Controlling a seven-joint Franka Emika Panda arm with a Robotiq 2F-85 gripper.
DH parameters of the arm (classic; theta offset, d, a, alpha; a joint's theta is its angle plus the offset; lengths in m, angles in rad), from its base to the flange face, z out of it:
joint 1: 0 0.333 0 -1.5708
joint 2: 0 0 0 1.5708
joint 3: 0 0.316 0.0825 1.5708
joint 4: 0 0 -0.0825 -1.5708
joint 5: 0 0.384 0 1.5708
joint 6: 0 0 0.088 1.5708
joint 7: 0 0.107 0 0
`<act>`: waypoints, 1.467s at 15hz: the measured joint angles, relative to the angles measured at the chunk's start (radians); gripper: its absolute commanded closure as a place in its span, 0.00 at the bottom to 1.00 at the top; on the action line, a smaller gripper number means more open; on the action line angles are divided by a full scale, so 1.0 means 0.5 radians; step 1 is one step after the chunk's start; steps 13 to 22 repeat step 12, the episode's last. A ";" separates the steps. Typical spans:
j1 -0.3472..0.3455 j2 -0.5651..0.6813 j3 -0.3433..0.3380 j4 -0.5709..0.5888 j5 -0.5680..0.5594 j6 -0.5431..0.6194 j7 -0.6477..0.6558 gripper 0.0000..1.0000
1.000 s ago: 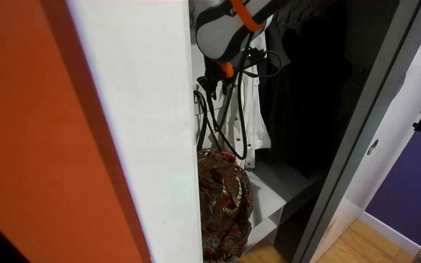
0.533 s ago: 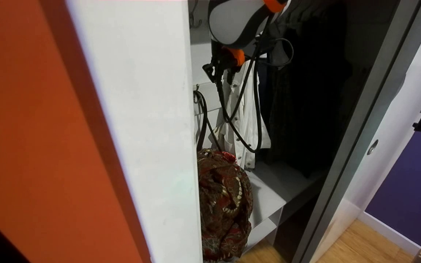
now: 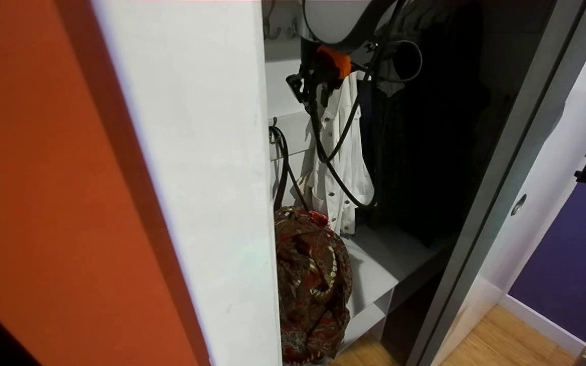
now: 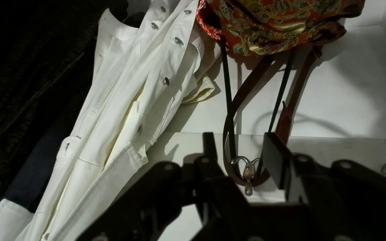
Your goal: Move the sling bag from the top hook to the bottom hook
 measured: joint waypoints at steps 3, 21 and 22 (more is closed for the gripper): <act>-0.028 -0.058 0.028 -0.066 -0.021 0.066 0.009 0.32; -0.166 -0.225 0.096 -0.187 -0.182 0.121 0.200 0.57; -0.166 -0.225 0.096 -0.187 -0.182 0.121 0.200 0.57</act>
